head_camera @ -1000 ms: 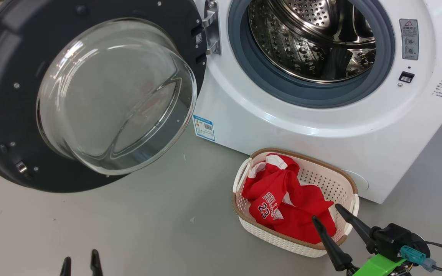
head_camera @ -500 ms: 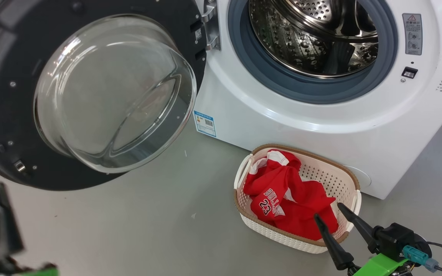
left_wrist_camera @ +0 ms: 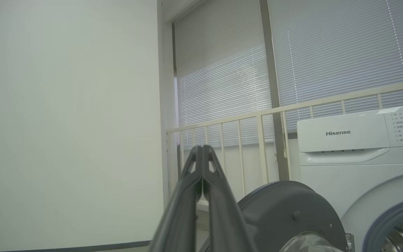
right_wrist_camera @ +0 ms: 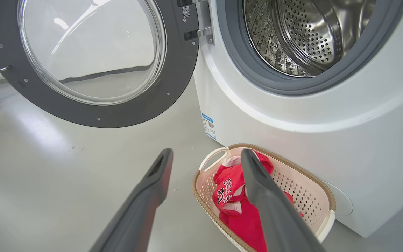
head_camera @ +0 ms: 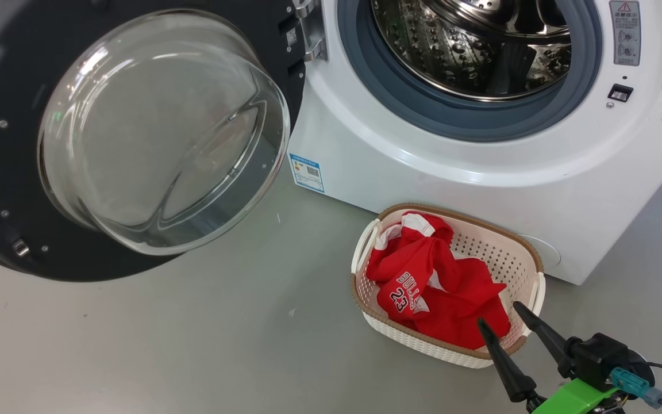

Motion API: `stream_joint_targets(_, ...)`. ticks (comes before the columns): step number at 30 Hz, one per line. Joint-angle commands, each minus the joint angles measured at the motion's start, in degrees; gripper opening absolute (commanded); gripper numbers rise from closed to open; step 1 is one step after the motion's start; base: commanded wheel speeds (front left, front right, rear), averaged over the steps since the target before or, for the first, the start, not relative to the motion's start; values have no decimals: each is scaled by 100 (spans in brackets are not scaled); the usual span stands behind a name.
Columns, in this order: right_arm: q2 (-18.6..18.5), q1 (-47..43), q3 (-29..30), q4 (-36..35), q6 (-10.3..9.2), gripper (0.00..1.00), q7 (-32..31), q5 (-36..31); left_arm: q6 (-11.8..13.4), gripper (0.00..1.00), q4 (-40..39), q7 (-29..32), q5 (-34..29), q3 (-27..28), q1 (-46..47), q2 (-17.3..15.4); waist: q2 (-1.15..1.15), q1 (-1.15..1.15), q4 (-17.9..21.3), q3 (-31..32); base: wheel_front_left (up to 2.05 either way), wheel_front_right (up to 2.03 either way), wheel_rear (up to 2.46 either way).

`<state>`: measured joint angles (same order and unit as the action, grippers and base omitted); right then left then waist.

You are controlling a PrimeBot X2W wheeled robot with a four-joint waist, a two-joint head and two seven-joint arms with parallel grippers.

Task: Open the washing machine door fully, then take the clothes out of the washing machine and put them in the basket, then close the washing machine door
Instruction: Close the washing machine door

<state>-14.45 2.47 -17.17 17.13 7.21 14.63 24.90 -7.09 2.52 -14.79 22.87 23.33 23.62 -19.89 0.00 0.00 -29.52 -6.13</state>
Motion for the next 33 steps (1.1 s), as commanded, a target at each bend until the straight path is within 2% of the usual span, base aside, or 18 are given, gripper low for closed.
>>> stream_joint_targets(1, -69, -54, -46, -170, 28, 100, 37, -40, -33, 0, 198, -21, 121, 130, 421, -494, 0, 0, 9, -38, 0, 0, 0)
stream_joint_targets(4, -82, -95, 11, -199, 28, 100, 37, -62, -37, 0, 703, -21, 561, -76, 832, -729, 0, 0, 14, -106, 0, 0, 0)
stream_joint_targets(10, -115, -127, 88, -252, 28, 100, 37, -108, -38, 0, 2075, 208, 2075, -483, 1655, -1273, 0, 0, 6, -260, 0, 0, 0)
stream_joint_targets(11, -115, -127, 88, -252, 28, 100, 37, -108, -38, 0, 2075, 208, 2075, -483, 1655, -1273, 0, 0, 6, -260, 0, 0, 0)
stream_joint_targets(15, -153, -129, 133, -288, 28, 100, 37, -134, -39, 0, 2863, 605, 3006, -660, 2168, -1578, 0, 0, -9, -370, 0, 0, 0)
stream_joint_targets(20, -189, -145, 160, -326, 28, 100, 37, -166, -39, 0, 3659, 1420, 3897, -894, 2620, -1798, 0, 0, -1, -515, 0, 0, 0)
stream_joint_targets(26, -288, -79, 124, -368, 28, 100, 37, -175, -39, 0, 4440, 2550, 4536, -1145, 2959, -1996, 0, 0, 58, -719, 0, 0, 0)
stream_joint_targets(33, -403, -34, 141, -411, 28, 100, 37, -182, -39, 0, 4868, 3382, 4892, -1408, 3111, -2108, 0, 0, 82, -939, 0, 0, 0)
